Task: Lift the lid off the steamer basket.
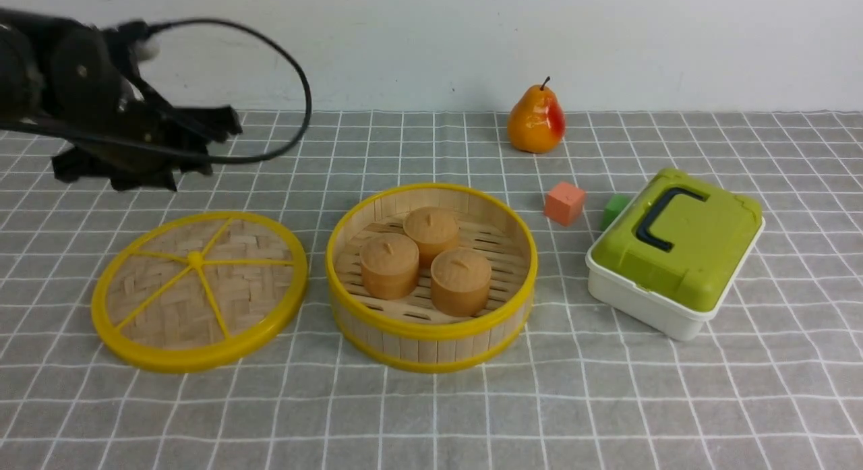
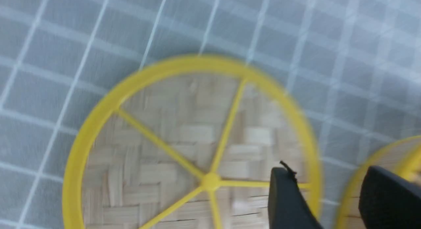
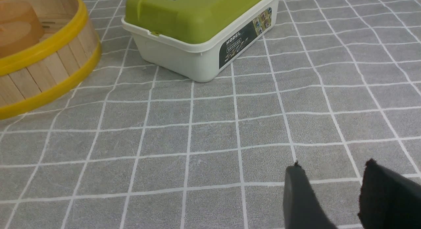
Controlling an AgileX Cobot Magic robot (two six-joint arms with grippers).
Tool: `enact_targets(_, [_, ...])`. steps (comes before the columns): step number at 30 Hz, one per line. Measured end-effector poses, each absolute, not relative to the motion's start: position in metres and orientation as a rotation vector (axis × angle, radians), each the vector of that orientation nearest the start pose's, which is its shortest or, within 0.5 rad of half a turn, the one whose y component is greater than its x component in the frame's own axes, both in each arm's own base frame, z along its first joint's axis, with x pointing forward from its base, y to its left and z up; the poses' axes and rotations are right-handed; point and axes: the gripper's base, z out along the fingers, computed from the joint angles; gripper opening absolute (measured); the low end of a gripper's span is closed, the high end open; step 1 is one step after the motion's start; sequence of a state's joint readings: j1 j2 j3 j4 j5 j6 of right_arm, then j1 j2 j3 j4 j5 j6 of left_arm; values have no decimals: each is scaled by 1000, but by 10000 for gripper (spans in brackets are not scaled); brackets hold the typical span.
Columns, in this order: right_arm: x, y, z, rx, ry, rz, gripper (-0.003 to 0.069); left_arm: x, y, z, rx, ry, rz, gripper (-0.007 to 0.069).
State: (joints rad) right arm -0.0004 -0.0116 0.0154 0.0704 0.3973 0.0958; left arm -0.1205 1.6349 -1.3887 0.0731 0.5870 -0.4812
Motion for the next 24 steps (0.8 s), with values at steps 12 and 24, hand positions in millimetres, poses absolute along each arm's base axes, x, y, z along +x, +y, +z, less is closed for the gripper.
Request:
enact_targets(12, [52, 2, 173, 133, 1881, 135, 241, 205, -28, 405, -185, 1825, -356, -13])
enact_targets(24, [52, 2, 173, 133, 1881, 135, 241, 81, -13, 316, -27, 1741, -248, -13])
